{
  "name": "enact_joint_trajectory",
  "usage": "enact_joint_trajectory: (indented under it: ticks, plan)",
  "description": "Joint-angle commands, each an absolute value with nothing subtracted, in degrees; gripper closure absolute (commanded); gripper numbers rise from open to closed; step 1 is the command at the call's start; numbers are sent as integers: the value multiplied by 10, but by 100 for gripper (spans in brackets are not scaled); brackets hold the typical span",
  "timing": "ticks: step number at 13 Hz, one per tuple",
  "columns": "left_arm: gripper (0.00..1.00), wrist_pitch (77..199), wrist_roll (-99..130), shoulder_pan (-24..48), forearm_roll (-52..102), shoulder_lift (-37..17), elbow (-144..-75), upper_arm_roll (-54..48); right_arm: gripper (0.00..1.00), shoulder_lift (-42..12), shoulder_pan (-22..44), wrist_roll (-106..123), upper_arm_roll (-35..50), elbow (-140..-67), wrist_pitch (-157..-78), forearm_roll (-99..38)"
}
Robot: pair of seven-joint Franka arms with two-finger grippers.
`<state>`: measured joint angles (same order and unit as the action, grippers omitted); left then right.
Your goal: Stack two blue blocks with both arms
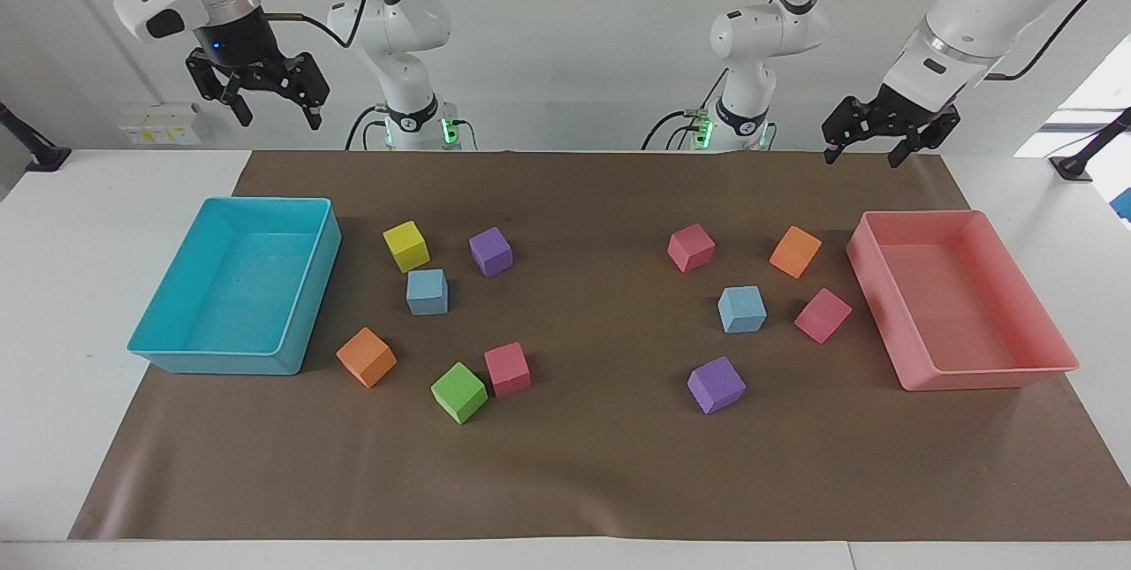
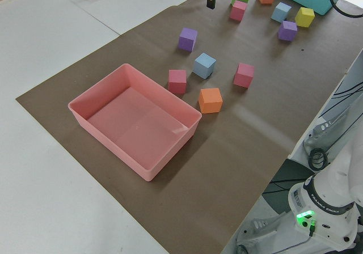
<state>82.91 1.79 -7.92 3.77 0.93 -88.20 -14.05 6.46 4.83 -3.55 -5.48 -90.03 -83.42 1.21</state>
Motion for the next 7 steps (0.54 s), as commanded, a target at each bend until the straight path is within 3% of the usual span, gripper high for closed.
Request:
enact_joint_trajectory:
  ticks: [1, 7]
  plan:
    - [0, 825, 14, -83, 32, 18, -883, -142, 0, 80, 37, -24, -48, -916, -833, 3]
    - [0, 825, 14, -83, 32, 18, -883, -142, 0, 83, 38, -24, -48, -922, -835, 3]
